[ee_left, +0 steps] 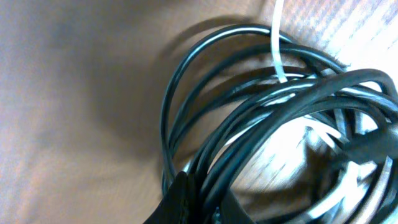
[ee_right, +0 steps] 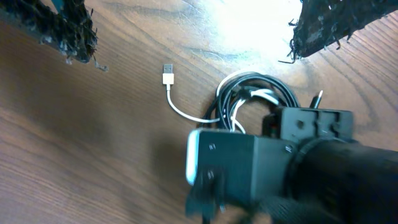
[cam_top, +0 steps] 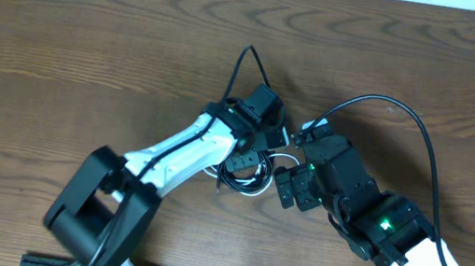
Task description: Untangle cables
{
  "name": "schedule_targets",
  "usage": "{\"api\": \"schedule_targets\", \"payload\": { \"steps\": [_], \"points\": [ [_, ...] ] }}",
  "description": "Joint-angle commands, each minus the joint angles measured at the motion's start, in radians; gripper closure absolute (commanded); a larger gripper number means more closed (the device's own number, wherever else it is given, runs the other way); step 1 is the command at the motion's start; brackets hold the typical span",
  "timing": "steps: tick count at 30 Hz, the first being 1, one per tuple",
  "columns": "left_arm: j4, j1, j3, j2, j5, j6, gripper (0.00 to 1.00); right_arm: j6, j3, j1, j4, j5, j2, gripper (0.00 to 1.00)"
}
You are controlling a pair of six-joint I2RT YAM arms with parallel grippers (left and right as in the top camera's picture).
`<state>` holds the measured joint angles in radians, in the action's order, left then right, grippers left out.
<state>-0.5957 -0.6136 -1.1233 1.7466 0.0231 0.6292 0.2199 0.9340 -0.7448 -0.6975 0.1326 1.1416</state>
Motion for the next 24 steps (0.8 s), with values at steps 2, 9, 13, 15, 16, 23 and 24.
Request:
{"api": "schedule_targets", "payload": {
  "steps": [2,9,13,15,16,23,24],
  "points": [
    [0.006,0.0,-0.026,-0.181,0.074,0.005,0.93,0.011,0.012,-0.006,0.002,0.019,0.005,0.01],
    [0.042,0.0,-0.026,-0.465,0.075,0.002,0.93,0.011,0.012,-0.006,0.002,0.019,0.005,0.01],
    [0.063,0.0,-0.026,-0.587,0.075,-0.003,0.93,0.011,0.012,-0.006,0.001,0.042,0.005,0.01],
    [0.076,0.0,-0.026,-0.64,0.075,-0.006,0.93,0.011,0.012,-0.006,-0.002,0.069,0.006,0.01],
    [0.083,0.0,-0.026,-0.661,0.075,-0.006,0.93,0.011,0.012,-0.006,-0.005,0.086,0.009,0.01],
    [0.144,0.0,-0.026,-0.747,0.076,-0.013,0.93,0.011,0.01,-0.005,-0.008,0.191,0.081,0.01],
    [0.15,0.0,-0.026,-0.75,0.077,-0.013,0.93,0.011,0.01,-0.005,-0.003,0.191,0.097,0.01]
  ]
}}
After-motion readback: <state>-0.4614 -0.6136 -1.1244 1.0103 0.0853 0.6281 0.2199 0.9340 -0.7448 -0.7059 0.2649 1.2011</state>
